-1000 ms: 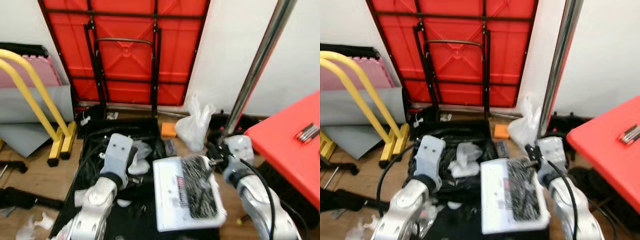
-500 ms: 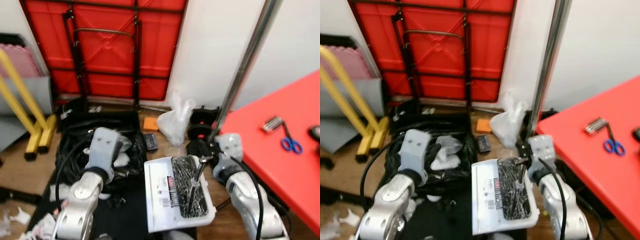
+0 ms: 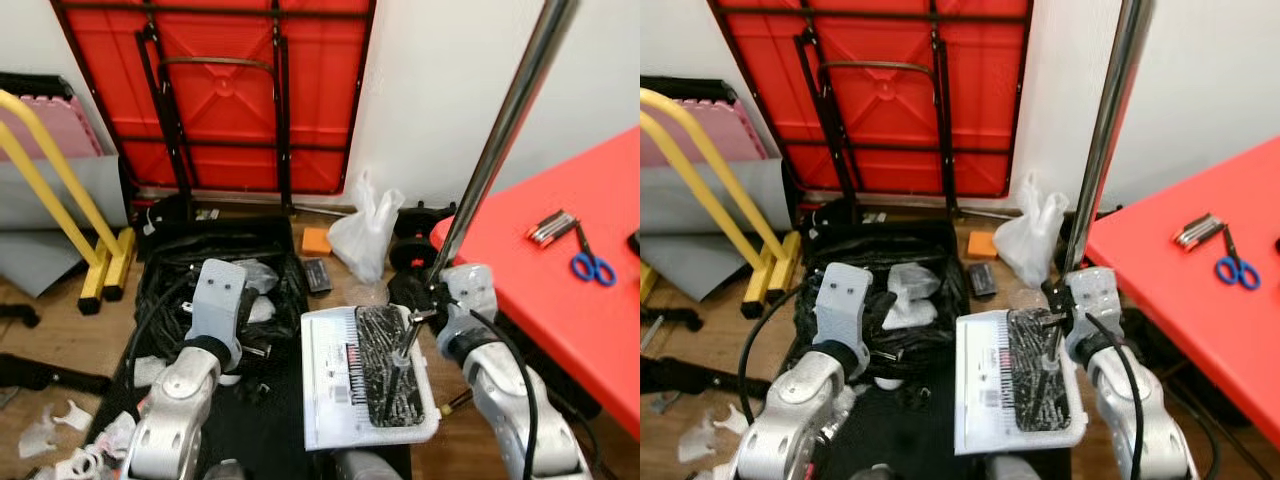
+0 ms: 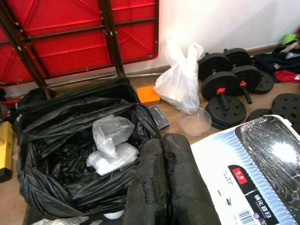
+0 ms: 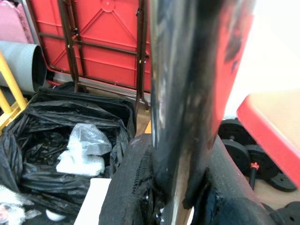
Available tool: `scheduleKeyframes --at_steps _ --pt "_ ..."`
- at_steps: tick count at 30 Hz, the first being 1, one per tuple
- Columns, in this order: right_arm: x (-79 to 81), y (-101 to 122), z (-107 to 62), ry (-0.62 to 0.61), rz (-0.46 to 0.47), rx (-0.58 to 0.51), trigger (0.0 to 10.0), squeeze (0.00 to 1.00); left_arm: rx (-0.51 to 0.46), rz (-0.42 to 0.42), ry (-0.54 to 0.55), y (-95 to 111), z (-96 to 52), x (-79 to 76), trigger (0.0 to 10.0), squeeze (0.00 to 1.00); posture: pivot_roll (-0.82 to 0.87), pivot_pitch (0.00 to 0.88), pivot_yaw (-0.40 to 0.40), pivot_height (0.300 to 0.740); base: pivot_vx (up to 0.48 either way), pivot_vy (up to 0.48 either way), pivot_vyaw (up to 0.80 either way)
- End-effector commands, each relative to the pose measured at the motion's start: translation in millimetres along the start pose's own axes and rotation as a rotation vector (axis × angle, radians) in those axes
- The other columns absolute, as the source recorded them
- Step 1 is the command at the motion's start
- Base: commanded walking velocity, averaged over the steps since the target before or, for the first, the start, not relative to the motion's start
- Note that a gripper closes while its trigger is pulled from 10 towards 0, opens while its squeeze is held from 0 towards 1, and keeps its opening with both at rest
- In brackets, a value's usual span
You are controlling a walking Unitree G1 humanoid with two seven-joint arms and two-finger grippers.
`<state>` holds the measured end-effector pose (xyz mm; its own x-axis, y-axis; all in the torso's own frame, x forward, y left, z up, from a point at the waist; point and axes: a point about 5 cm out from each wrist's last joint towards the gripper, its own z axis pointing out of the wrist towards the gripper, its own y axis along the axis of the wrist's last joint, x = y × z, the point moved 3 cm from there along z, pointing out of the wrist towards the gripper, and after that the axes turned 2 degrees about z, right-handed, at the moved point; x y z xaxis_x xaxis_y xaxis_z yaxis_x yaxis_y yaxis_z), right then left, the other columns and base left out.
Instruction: Sweep floor
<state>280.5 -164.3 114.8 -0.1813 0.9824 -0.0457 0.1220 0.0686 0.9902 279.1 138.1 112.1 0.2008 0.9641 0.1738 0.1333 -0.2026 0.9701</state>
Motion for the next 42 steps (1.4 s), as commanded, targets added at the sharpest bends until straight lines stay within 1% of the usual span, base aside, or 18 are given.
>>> scheduleKeyframes --at_steps 1,14,18,23,25,30,39,40,42 --pt "1.0 14.2 -0.8 0.003 -0.004 -0.066 10.0 0.0 0.014 0.009 0.018 -3.3 -1.6 2.7 10.0 0.0 -0.1 0.116 -0.143 0.74 0.0 0.0 0.0" --pt "-0.6 14.3 -0.6 -0.001 0.002 -0.068 10.0 0.0 0.012 0.004 0.026 -2.7 -2.0 2.6 10.0 0.0 -0.1 0.119 -0.143 0.74 0.0 0.0 0.0" --pt "-8.2 17.7 1.2 -0.035 0.013 -0.088 10.0 0.0 0.012 -0.009 0.035 -3.4 -3.4 3.5 10.0 0.0 -0.1 0.119 -0.142 0.74 0.0 0.0 0.0" --pt "-10.6 19.5 2.3 -0.042 0.021 -0.1 10.0 0.0 0.012 -0.008 0.04 -3.6 -3.9 4.7 10.0 0.0 -0.1 0.117 -0.142 0.74 0.0 0.0 0.0" --pt "-13.8 24.3 4.1 -0.045 0.029 -0.125 10.0 0.0 0.011 -0.012 0.064 -4.1 -4.3 10.9 10.0 0.0 -0.09 0.107 -0.139 0.74 0.0 0.0 0.0" --pt "-18.6 28.4 6.3 -0.062 0.029 -0.144 10.0 0.0 0.033 -0.008 0.073 -6.9 -4.2 14.4 10.0 0.0 -0.09 0.111 -0.134 0.74 0.0 0.0 0.0" --pt "-16.9 33.3 5.8 -0.059 0.046 -0.168 10.0 0.0 0.038 0.006 0.072 -7.3 -3.7 13.8 10.0 0.0 -0.09 0.117 -0.132 0.74 -0.053 0.0 0.0" --pt "-17.5 32.8 5.3 -0.062 0.034 -0.159 10.0 0.0 0.039 0.006 0.071 -7.4 -3.7 13.7 10.0 0.0 -0.09 0.117 -0.132 0.74 -0.244 0.0 0.8" --pt "-18.2 32.4 5.2 -0.068 0.039 -0.158 10.0 0.0 0.04 0.007 0.07 -7.5 -3.6 13.6 10.0 0.0 -0.09 0.117 -0.132 0.74 -0.122 0.0 0.8"
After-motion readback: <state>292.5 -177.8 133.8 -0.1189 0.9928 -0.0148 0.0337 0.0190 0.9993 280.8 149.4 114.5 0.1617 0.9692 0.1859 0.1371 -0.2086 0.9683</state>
